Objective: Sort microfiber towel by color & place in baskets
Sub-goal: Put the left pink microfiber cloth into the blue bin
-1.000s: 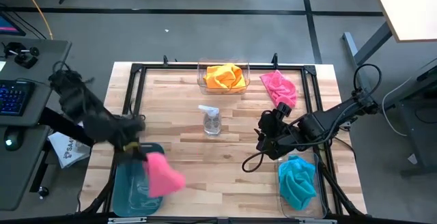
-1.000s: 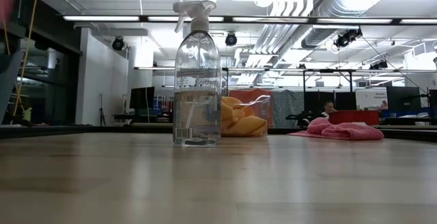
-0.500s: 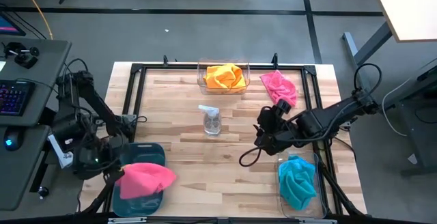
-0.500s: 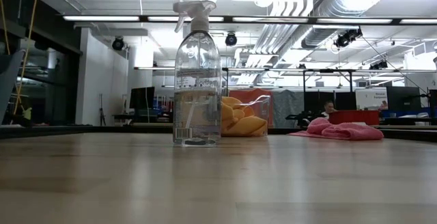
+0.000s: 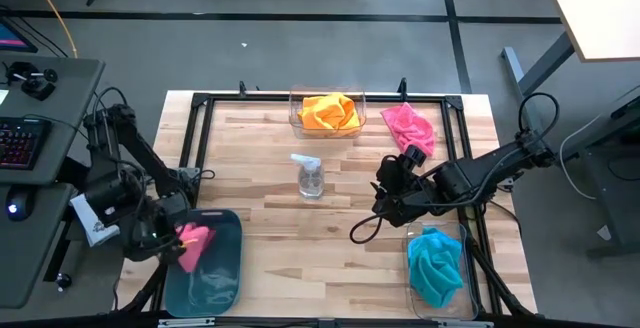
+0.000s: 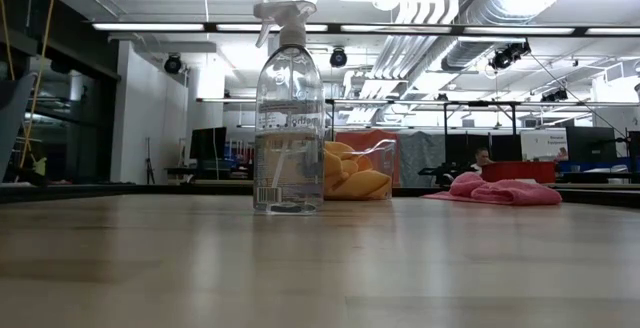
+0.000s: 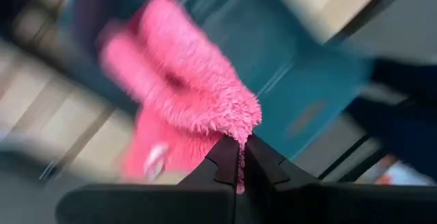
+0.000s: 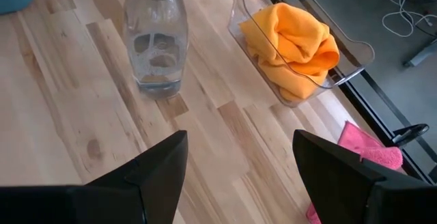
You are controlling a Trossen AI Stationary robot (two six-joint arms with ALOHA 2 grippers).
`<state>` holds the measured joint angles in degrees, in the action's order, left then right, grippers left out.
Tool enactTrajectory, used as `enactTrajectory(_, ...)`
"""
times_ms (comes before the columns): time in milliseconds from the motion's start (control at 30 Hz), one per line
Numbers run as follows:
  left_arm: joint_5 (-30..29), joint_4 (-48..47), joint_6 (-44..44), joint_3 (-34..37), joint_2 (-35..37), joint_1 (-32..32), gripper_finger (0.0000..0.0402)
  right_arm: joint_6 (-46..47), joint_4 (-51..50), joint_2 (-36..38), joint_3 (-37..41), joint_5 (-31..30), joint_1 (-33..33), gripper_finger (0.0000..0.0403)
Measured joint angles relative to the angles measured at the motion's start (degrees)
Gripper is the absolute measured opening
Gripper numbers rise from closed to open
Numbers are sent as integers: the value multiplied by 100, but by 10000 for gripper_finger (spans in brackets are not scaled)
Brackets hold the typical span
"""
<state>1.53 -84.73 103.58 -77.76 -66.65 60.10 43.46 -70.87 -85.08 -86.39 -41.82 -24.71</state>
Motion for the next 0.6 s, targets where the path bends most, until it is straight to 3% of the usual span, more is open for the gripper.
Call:
enactTrajectory(100,-941,505,-448,0,-1,-192,0,0,2,0,0,2,0,262)
enactTrajectory(167,-1225,621,-782,0,-50,-373,0,0,10,0,0,2,0,262)
enactTrajectory(400,-688,-571,-1315,3,-535,-665,0,2,28,0,0,37,0,262)
enactTrajectory(600,-298,-374,-1075,437,-588,-470,0,2,28,0,0,92,0,262)
